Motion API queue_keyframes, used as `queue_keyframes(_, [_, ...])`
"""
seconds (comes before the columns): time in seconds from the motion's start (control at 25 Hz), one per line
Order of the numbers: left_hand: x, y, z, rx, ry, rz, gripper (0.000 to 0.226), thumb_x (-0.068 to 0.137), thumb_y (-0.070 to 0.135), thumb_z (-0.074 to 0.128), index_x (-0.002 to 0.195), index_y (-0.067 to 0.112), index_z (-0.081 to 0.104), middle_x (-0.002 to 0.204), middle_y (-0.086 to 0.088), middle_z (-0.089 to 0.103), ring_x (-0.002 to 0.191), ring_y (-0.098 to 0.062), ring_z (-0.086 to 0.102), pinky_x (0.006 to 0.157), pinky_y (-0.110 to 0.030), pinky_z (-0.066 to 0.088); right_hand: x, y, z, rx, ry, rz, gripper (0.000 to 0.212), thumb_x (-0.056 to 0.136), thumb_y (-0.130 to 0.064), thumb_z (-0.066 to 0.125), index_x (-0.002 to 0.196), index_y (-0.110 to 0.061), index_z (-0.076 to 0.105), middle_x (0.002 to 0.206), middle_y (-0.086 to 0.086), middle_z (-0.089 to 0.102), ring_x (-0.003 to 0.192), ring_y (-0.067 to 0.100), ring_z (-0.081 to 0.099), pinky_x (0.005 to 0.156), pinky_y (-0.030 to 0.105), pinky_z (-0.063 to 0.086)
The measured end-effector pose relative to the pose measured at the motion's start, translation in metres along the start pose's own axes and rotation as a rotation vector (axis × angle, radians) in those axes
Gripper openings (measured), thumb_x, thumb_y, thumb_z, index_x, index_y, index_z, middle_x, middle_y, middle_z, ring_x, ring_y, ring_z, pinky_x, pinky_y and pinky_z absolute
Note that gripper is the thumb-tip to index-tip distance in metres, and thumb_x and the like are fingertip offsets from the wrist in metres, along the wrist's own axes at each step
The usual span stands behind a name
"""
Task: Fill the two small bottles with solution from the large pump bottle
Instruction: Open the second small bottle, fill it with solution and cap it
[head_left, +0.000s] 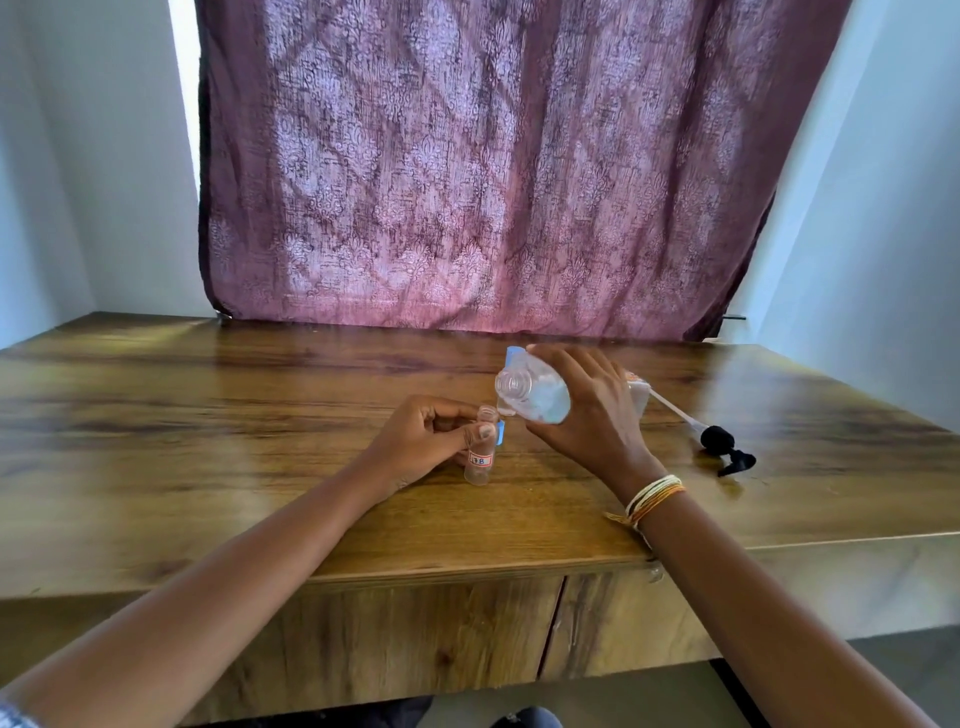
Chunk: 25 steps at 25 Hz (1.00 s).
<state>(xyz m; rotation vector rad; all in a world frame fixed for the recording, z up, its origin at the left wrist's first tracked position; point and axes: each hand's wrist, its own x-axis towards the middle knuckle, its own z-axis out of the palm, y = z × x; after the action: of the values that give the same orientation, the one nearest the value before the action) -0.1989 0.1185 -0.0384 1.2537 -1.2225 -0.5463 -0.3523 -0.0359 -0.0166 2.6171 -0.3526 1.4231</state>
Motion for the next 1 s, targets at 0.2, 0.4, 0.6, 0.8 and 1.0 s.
queue_keyframes(0.2, [0.0004,-0.0001,0.0012,0.016,-0.019,0.015,0.02,0.084,0.004,0.067,0.104,0.004,0.072,0.087,0.003,0.076,0.08,-0.009,0.072,0.066,-0.026,0.06,-0.0012,0.0015,0.0047,-0.059,0.062,-0.057,0.054,0.071,-0.044,0.073,0.119,-0.025,0.056,0.109,-0.001,0.067,0.093,0.026,0.061,0.078,0.042,0.046])
queue_keyframes(0.4, [0.0008,-0.0002,0.0015,0.018,-0.015,0.009,0.021,0.084,0.005,0.068,0.105,0.004,0.072,0.096,-0.005,0.075,0.083,-0.012,0.071,0.07,-0.032,0.06,-0.0022,0.0035,0.0053,-0.089,0.08,-0.097,0.056,0.073,-0.045,0.074,0.122,-0.026,0.055,0.114,-0.001,0.067,0.097,0.025,0.061,0.082,0.04,0.042])
queue_keyframes(0.6, [0.0003,0.0003,0.0009,0.019,-0.009,-0.003,0.019,0.084,0.009,0.069,0.102,0.008,0.073,0.09,0.001,0.076,0.081,-0.011,0.071,0.068,-0.029,0.06,-0.0037,0.002,0.0034,-0.125,0.099,-0.119,0.051,0.076,-0.044,0.073,0.12,-0.023,0.058,0.115,0.0,0.067,0.1,0.027,0.06,0.084,0.044,0.043])
queue_keyframes(0.8, [-0.0008,0.0028,0.0018,0.024,-0.012,-0.011,0.019,0.084,0.008,0.069,0.103,0.008,0.073,0.088,0.006,0.075,0.081,-0.009,0.071,0.066,-0.025,0.06,-0.0031,0.0004,0.0017,-0.176,0.143,-0.131,0.047,0.077,-0.04,0.075,0.118,-0.02,0.065,0.115,0.001,0.067,0.1,0.027,0.061,0.086,0.046,0.044])
queue_keyframes(1.0, [-0.0006,0.0028,0.0002,0.005,-0.019,-0.025,0.016,0.083,0.009,0.069,0.098,0.014,0.075,0.089,0.006,0.076,0.084,-0.012,0.072,0.07,-0.029,0.061,-0.0043,0.0001,0.0028,-0.202,0.15,-0.139,0.047,0.078,-0.04,0.073,0.12,-0.022,0.062,0.117,0.001,0.067,0.103,0.026,0.06,0.087,0.046,0.043])
